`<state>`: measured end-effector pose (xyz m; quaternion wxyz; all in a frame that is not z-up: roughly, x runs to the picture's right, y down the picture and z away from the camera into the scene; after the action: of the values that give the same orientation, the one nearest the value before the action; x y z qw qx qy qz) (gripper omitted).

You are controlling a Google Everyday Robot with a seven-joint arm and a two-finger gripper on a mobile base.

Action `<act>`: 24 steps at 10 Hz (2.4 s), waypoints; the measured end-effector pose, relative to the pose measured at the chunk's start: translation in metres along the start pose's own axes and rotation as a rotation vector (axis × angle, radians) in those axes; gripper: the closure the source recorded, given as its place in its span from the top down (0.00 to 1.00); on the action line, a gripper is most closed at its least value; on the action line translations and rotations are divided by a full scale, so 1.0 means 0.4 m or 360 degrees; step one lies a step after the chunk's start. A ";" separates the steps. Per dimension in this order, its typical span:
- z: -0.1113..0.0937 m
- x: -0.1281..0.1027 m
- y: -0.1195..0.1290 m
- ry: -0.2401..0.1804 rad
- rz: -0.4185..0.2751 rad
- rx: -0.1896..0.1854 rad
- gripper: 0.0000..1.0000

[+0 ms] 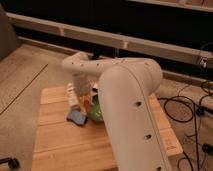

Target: Place the pepper on the white sponge

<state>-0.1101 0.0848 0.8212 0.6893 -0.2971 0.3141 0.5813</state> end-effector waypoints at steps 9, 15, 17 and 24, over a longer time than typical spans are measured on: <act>0.076 0.033 0.176 0.0124 -0.0359 0.0187 0.00; 0.139 -0.014 0.175 0.0192 -0.0366 0.0266 0.00; 0.161 -0.020 0.176 0.0229 -0.0380 0.0278 0.07; 0.183 -0.008 0.205 0.0307 -0.0428 0.0282 0.74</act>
<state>-0.1849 0.1516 0.8659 0.7510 -0.3289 0.3861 0.4227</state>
